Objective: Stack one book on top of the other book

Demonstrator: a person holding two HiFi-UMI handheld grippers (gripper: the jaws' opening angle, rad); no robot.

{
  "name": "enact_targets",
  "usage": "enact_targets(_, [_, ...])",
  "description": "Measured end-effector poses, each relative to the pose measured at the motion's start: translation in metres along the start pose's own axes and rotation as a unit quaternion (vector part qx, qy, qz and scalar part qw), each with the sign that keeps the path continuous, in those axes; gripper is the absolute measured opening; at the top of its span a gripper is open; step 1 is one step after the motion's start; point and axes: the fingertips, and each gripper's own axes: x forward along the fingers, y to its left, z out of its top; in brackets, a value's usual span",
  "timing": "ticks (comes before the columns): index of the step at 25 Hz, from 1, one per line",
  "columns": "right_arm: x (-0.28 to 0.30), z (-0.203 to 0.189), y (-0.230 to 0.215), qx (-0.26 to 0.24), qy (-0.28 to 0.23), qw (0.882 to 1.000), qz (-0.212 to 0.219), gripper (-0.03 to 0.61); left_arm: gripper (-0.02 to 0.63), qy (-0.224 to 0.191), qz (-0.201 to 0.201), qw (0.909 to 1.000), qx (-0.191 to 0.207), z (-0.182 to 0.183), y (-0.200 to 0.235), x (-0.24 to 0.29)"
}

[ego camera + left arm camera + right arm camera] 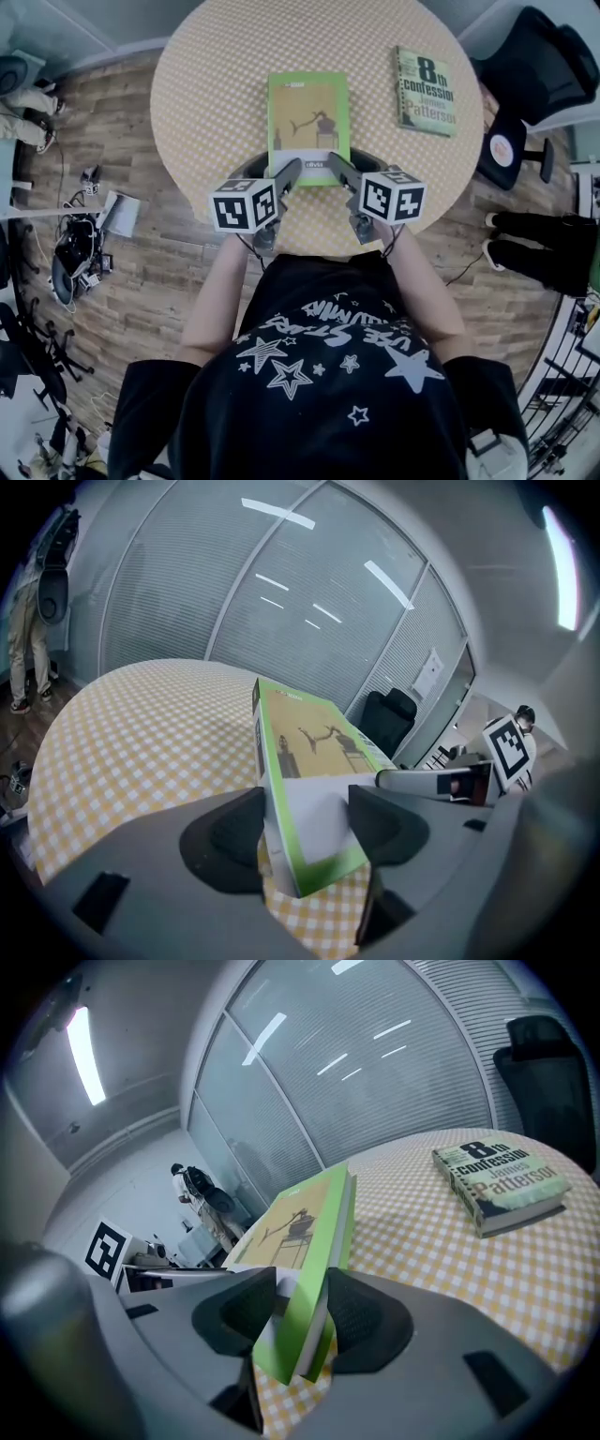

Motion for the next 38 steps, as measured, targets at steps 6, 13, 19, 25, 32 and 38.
enact_targets(6, [-0.024, 0.018, -0.014, -0.006, -0.021, 1.000, 0.007, 0.181, 0.276, -0.013, -0.003, 0.9999, 0.009, 0.015, -0.028, 0.007])
enact_targets(13, [-0.054, 0.030, -0.041, -0.010, -0.026, 0.999, 0.018, 0.181, 0.275, -0.019, 0.008, 0.9998, 0.008, 0.020, -0.068, 0.022])
enact_targets(19, [-0.084, 0.050, -0.080, -0.007, -0.031, 0.999, 0.023, 0.181, 0.273, -0.021, 0.010, 0.9996, 0.016, 0.033, -0.111, 0.051])
enact_targets(25, [-0.110, 0.071, -0.128, 0.001, -0.037, 0.999, 0.021, 0.181, 0.273, -0.018, 0.009, 0.9994, 0.029, 0.049, -0.152, 0.089])
enact_targets(32, [-0.133, 0.091, -0.183, 0.011, -0.041, 0.999, 0.025, 0.181, 0.273, -0.017, 0.013, 0.9993, 0.030, 0.059, -0.193, 0.137])
enact_targets(38, [-0.140, 0.108, -0.227, 0.019, -0.042, 0.999, 0.029, 0.181, 0.273, -0.012, 0.019, 0.9991, 0.036, 0.070, -0.214, 0.177])
